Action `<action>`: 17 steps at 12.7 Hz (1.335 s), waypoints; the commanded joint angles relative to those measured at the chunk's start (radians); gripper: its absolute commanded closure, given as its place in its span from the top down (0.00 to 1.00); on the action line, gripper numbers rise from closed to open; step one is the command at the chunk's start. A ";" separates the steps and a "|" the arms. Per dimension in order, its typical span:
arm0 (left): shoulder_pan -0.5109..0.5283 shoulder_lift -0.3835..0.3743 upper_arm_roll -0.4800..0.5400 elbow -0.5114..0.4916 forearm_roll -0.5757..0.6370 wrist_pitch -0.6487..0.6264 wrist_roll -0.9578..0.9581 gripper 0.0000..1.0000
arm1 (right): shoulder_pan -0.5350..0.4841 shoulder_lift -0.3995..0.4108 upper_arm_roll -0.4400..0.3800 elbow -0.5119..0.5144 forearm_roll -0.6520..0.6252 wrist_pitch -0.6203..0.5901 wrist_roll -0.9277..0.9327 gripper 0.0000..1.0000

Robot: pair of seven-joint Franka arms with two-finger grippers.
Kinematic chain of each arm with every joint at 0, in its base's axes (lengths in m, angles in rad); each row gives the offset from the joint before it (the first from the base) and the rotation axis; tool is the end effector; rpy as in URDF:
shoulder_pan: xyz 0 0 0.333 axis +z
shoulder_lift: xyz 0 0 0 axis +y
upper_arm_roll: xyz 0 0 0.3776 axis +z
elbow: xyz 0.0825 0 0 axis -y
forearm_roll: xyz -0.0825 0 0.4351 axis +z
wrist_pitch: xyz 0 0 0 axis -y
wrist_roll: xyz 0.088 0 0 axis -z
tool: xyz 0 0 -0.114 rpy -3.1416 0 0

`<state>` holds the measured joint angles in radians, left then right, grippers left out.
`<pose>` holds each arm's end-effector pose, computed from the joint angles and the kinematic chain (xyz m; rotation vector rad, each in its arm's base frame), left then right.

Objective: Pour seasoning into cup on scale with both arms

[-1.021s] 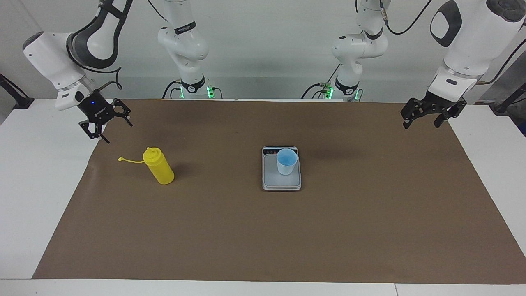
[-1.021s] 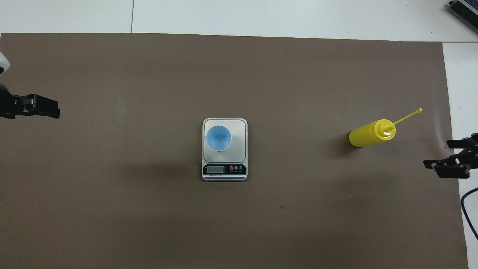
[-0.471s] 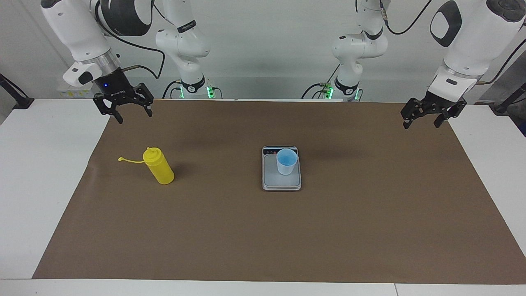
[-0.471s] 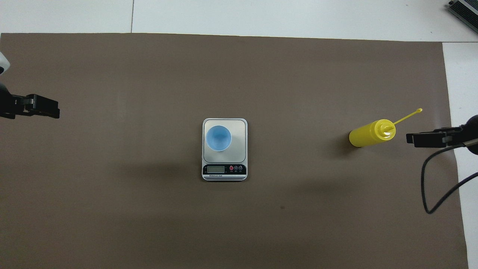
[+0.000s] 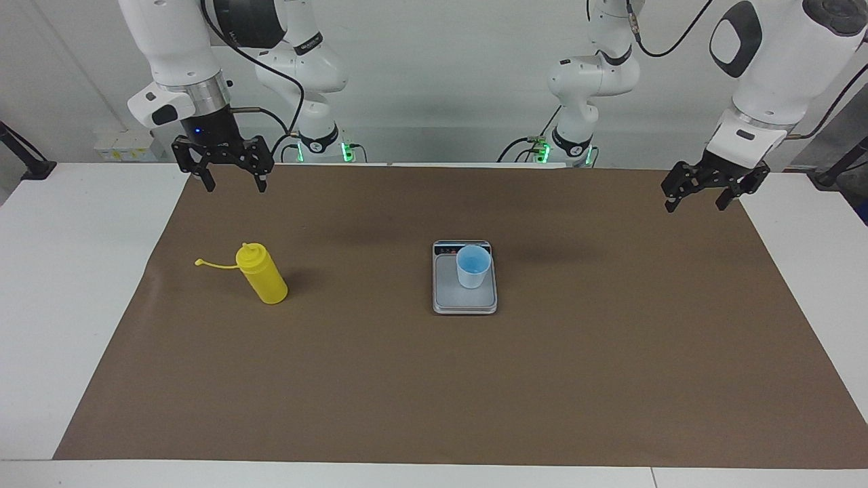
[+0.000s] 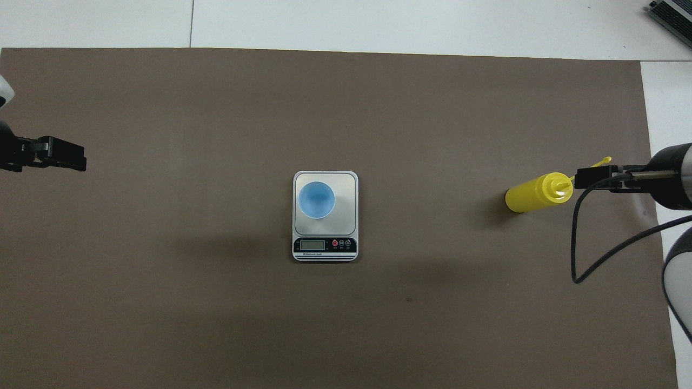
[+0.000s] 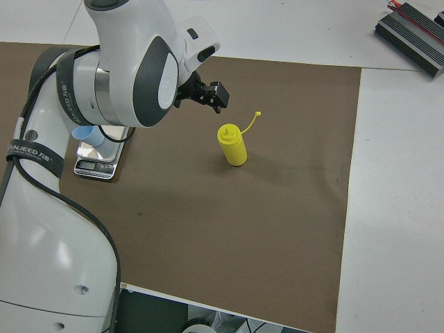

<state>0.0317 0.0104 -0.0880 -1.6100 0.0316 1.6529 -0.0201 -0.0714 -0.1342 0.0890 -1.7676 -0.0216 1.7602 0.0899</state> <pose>0.6160 -0.0310 0.6595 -3.1112 0.0595 -0.0524 0.5724 0.0116 0.6711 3.1068 -0.1082 0.1990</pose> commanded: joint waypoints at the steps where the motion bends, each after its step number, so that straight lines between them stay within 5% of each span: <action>1: 0.007 -0.003 -0.006 0.001 0.005 -0.013 -0.009 1.00 | 0.005 0.059 0.018 0.109 -0.026 -0.076 0.027 1.00; 6: 0.007 -0.003 -0.006 0.001 0.005 -0.013 -0.009 1.00 | 0.018 0.134 0.018 0.256 -0.017 -0.194 0.028 1.00; 17: 0.007 -0.003 -0.006 0.001 0.005 -0.013 -0.009 1.00 | 0.048 0.065 0.034 0.102 -0.006 -0.148 0.096 1.00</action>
<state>0.0318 0.0104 -0.0880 -1.6100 0.0316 1.6529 -0.0201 -0.0150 -0.0351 0.1077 -1.6227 -0.0256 1.5872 0.1619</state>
